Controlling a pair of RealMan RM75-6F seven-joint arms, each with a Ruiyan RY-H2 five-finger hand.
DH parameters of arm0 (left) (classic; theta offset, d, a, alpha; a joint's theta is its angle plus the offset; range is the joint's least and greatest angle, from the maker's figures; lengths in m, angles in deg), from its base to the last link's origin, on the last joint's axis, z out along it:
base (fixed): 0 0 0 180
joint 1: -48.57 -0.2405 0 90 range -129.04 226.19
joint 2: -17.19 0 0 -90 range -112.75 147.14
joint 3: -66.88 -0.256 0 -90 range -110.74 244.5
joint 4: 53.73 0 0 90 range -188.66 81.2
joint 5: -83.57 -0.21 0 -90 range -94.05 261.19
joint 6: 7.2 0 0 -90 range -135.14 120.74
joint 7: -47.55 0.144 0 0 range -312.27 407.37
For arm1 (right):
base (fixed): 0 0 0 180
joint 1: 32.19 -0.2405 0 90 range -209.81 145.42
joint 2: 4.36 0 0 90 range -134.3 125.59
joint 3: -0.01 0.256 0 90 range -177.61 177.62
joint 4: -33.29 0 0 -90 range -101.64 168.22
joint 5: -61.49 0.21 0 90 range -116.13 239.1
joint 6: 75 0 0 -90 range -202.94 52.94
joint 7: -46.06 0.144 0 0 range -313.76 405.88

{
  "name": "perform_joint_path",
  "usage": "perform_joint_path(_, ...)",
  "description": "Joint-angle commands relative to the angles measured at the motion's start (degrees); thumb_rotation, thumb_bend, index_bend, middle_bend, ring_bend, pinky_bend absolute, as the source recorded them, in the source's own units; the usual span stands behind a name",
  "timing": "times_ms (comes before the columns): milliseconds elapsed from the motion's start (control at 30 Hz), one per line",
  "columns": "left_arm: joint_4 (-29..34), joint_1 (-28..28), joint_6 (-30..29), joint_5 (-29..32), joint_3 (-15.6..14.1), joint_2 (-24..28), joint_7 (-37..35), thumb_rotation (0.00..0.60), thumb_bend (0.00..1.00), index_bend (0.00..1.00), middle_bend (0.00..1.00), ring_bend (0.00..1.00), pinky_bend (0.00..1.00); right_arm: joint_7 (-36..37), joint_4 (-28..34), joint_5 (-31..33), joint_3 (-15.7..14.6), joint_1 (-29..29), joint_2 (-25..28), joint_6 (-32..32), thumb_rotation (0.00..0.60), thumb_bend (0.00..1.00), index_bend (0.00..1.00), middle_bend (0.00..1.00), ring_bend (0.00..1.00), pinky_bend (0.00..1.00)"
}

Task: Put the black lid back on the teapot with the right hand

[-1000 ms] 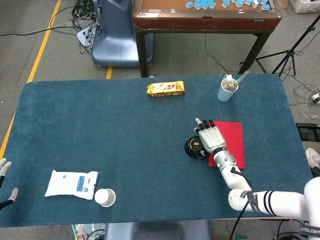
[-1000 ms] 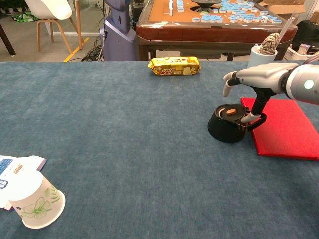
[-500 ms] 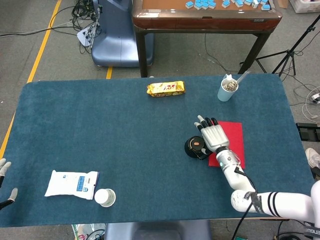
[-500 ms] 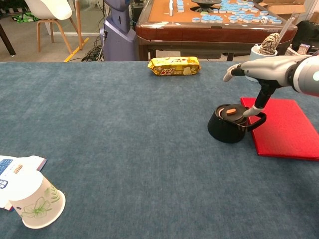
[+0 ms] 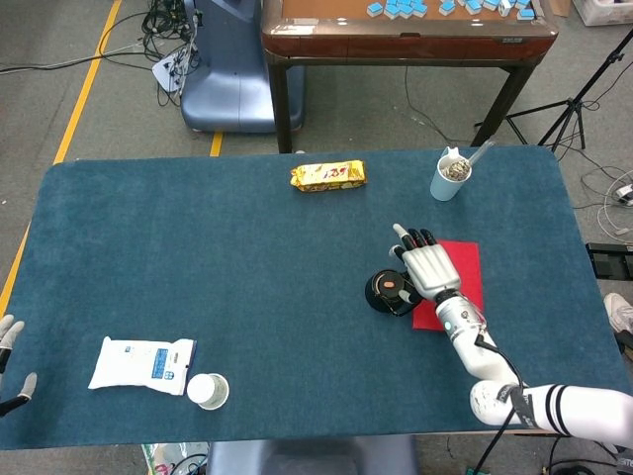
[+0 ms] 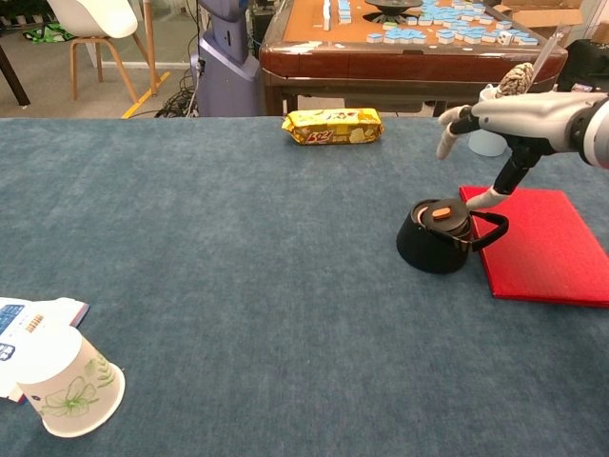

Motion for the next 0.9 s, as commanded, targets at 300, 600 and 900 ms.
perform_joint_path(300, 1.11, 0.18, 0.15, 0.14, 0.22, 0.3, 1.42, 0.6, 0.38, 0.0, 0.0, 0.0, 0.0, -3.72, 2.73, 4.84, -1.32, -1.17, 1.87, 1.12, 0.6, 0.29, 0.41, 0.0, 0.0, 0.0)
perform_joint_path(600, 1.82, 0.01, -0.05, 0.14, 0.18, 0.63, 2.14, 0.6, 0.38, 0.0, 0.0, 0.0, 0.0, -5.95, 5.42, 7.96, -1.83, -2.42, 3.18, 0.7, 0.6, 0.25, 0.41, 0.0, 0.0, 0.0)
perform_joint_path(900, 3.29, -0.21, -0.49, 0.29, 0.28, 1.12, 3.68, 0.6, 0.38, 0.0, 0.0, 0.0, 0.0, -6.06, 6.02, 10.53, -2.37, -3.17, 4.55, 1.54, 0.6, 0.24, 0.41, 0.0, 0.0, 0.0)
